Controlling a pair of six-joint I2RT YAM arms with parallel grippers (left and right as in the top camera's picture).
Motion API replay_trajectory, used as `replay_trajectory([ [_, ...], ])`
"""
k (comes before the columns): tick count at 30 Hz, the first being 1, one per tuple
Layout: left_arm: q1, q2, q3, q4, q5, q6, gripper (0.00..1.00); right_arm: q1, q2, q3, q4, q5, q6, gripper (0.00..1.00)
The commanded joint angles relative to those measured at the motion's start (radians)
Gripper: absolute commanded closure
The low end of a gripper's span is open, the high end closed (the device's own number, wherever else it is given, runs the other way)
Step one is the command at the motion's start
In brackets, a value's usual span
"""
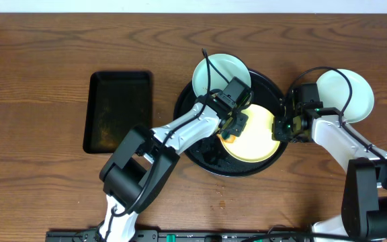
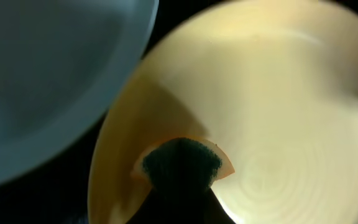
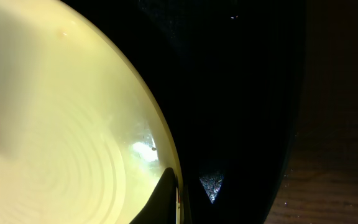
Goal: Clean dirty plates on tray and stack at the side
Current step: 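Scrub the yellow plate with the sponge in the left gripper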
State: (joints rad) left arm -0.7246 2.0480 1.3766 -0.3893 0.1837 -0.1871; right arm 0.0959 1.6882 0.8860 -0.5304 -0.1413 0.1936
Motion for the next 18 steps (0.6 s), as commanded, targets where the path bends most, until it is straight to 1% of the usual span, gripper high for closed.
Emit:
replay_trajectory([
  [1,0.0,0.018,-0.006,0.028,-0.02,-0.017,0.93,0.018,0.021,-0.019,-0.001,0.01,-0.009,0.99],
  [8,0.0,0.051,-0.018,0.037,-0.019,-0.095,0.93,0.018,0.021,-0.02,-0.002,0.01,-0.009,0.99],
  [13,0.0,0.057,-0.033,0.04,-0.011,-0.105,0.92,0.018,0.021,-0.022,-0.001,0.01,-0.009,0.99],
  [18,-0.003,0.057,-0.038,0.042,0.017,-0.175,0.93,0.018,0.021,-0.025,-0.001,0.01,-0.009,0.99],
])
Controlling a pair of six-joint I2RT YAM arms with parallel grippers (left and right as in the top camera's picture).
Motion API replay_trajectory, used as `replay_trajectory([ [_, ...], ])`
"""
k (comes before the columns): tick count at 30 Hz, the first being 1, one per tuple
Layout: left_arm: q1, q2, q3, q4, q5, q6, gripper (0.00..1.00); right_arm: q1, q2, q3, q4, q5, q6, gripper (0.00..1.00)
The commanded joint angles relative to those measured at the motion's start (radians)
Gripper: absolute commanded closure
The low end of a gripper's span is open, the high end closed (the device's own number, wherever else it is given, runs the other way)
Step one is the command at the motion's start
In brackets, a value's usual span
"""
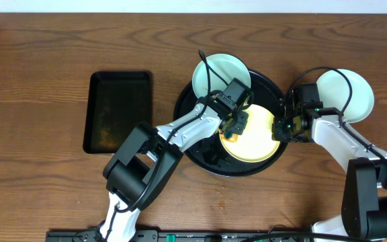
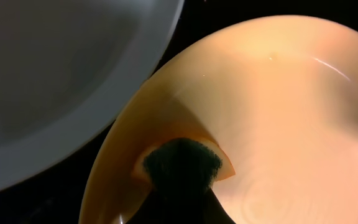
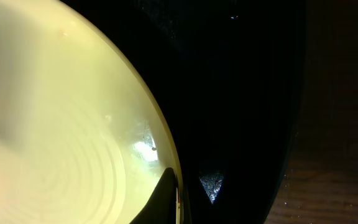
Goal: Clean dirty plates on tray and stack at the side
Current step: 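Scrub the yellow plate with the sponge in the left gripper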
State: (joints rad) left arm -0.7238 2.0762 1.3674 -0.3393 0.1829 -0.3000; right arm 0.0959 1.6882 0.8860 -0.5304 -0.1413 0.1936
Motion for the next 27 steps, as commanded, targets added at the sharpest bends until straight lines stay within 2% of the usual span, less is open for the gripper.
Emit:
replay_trajectory([
  [1,-0.008,0.029,-0.035,0.0,0.018,-0.069,0.93,0.018,0.021,-0.026,-0.001,0.01,-0.009,0.99],
  [13,-0.039,0.029,-0.167,0.153,0.018,-0.085,0.93,0.018,0.021,-0.026,-0.001,0.01,-0.009,0.99],
  [16,-0.039,0.029,-0.176,0.148,0.024,-0.111,0.93,0.018,0.021,-0.026,-0.001,0.01,-0.009,0.99],
  [22,-0.04,0.029,-0.177,0.154,0.134,-0.12,0.93,0.018,0.021,-0.026,-0.001,0.01,-0.009,0.99],
  [27,-0.043,0.029,-0.185,0.15,0.143,-0.125,0.93,0.018,0.021,-0.026,-0.001,0.01,-0.012,0.99],
])
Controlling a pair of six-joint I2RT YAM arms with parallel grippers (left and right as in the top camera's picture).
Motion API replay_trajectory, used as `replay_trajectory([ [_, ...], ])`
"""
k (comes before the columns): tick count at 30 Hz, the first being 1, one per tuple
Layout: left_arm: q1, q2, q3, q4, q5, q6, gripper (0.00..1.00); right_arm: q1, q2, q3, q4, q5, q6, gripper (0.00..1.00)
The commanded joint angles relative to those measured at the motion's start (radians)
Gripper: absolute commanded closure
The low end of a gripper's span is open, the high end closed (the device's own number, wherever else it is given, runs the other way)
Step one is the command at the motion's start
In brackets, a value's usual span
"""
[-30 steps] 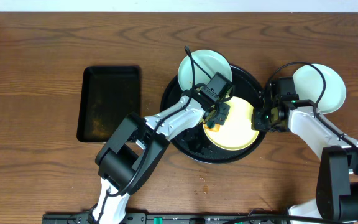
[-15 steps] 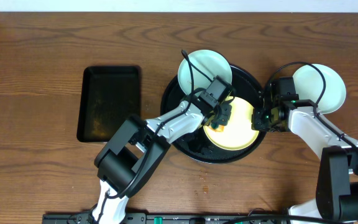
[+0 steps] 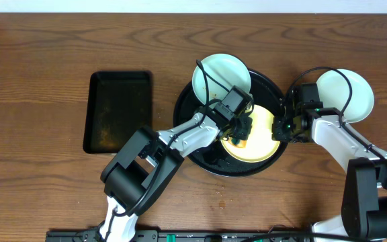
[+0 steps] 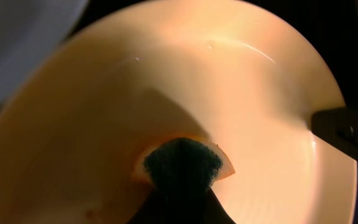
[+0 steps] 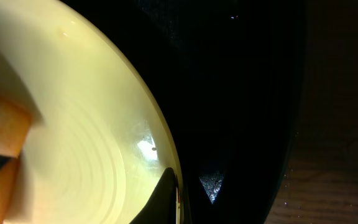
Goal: Clean dirty plates on tray and stack at the side
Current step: 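Scrub the yellow plate with the sponge in the left gripper, then carry the sponge back to the black rectangular tray with left gripper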
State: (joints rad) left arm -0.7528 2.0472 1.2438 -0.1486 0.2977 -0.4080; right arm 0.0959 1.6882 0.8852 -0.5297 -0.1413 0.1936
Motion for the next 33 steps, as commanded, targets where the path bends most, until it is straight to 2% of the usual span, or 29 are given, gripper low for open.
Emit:
replay_trajectory([
  [1,-0.014,0.058,-0.063,-0.044,0.028,-0.017,0.92,0.018,0.021,-0.025,-0.002,0.01,-0.012,0.99],
  [9,-0.016,0.058,-0.076,-0.044,0.033,-0.056,0.92,0.018,0.021,-0.025,-0.002,0.01,-0.016,0.99],
  [15,-0.016,0.05,-0.07,0.098,0.269,-0.107,0.93,0.018,0.021,-0.025,-0.002,0.01,-0.016,0.98],
  [18,-0.002,0.015,-0.04,0.12,0.278,-0.121,0.93,0.018,0.021,-0.025,-0.002,0.01,-0.016,0.97],
  [21,0.041,-0.062,-0.002,0.127,0.277,-0.121,0.93,0.018,0.021,-0.025,-0.001,0.01,-0.016,0.9],
  [27,0.194,-0.289,0.017,0.152,0.248,-0.121,0.93,0.018,0.021,-0.025,0.002,0.01,-0.016,0.71],
  [30,0.28,-0.38,0.017,0.095,0.248,-0.119,0.92,0.018,0.021,-0.025,0.015,0.01,-0.025,0.62],
  [33,0.369,-0.445,0.017,-0.022,0.248,-0.065,0.93,0.017,0.021,-0.025,0.032,0.01,-0.059,0.61],
])
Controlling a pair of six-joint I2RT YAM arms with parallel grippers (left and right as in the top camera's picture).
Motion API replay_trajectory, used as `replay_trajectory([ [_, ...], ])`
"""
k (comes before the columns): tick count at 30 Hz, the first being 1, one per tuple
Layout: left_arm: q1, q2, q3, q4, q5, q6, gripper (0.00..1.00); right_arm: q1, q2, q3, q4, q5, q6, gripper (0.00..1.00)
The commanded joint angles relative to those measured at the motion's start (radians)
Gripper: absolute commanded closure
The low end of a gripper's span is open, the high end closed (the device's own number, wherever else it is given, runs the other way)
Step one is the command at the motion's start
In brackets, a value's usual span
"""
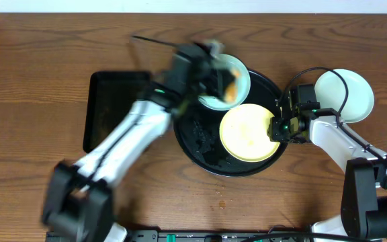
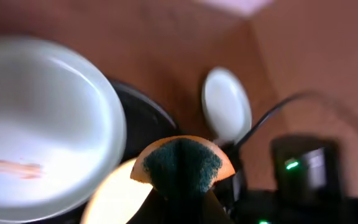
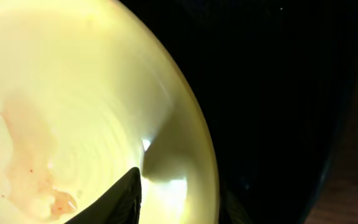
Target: Clean dirty plates on tray and stack at the side
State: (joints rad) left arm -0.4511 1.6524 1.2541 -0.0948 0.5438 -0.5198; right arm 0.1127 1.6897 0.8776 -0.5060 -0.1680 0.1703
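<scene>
A yellow plate [image 1: 247, 132] lies in the round black tray [image 1: 200, 144]; the right wrist view shows a reddish smear on this plate [image 3: 73, 93]. My right gripper [image 1: 276, 128] stands open astride its right rim, one finger inside and one outside [image 3: 182, 205]. A white plate [image 1: 240, 77] with a faint red streak [image 2: 42, 124] leans at the tray's back. Above it my left gripper [image 1: 228, 86] is shut on an orange sponge with a green pad [image 2: 182, 163]; the arm is blurred.
A second white plate [image 1: 345, 94] sits on the wooden table to the right of the tray, small in the left wrist view [image 2: 227, 106]. A black rectangular tray [image 1: 118, 111] lies at the left. My right arm's cable loops over the tray's right edge.
My left gripper, with the sponge, has gone from the yellow plate up to above the white plate at the back. My right gripper's fingers now stand wider apart around the yellow plate's rim.
My left gripper pressed the sponge on the yellow plate's left part, then near its upper left, then nearer the middle, while my right gripper held the right rim. Now the sponge is off that plate and raised over the white plate.
</scene>
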Motion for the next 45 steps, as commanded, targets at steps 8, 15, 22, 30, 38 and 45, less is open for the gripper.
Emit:
replay_trajectory([
  [8,0.262,-0.069,0.006,-0.436,-0.147,0.191,0.93,0.0,0.02,-0.018,0.035,0.036,-0.056,0.73],
  [15,0.361,-0.069,0.006,-0.567,-0.221,0.258,0.93,0.0,0.019,-0.016,0.036,0.036,-0.056,0.98],
  [22,0.379,-0.069,0.006,-0.612,-0.388,0.258,0.93,0.0,-0.051,0.09,-0.069,0.038,-0.1,0.99],
  [30,0.379,-0.069,-0.013,-0.61,-0.407,0.258,0.92,0.037,-0.283,0.219,-0.18,0.239,-0.101,0.99],
  [38,0.379,-0.057,-0.029,-0.604,-0.407,0.277,0.93,0.294,-0.464,0.227,-0.182,0.727,-0.239,0.99],
  [45,0.379,-0.05,-0.034,-0.605,-0.398,0.281,0.92,0.619,-0.393,0.227,-0.132,1.248,-0.404,0.99],
])
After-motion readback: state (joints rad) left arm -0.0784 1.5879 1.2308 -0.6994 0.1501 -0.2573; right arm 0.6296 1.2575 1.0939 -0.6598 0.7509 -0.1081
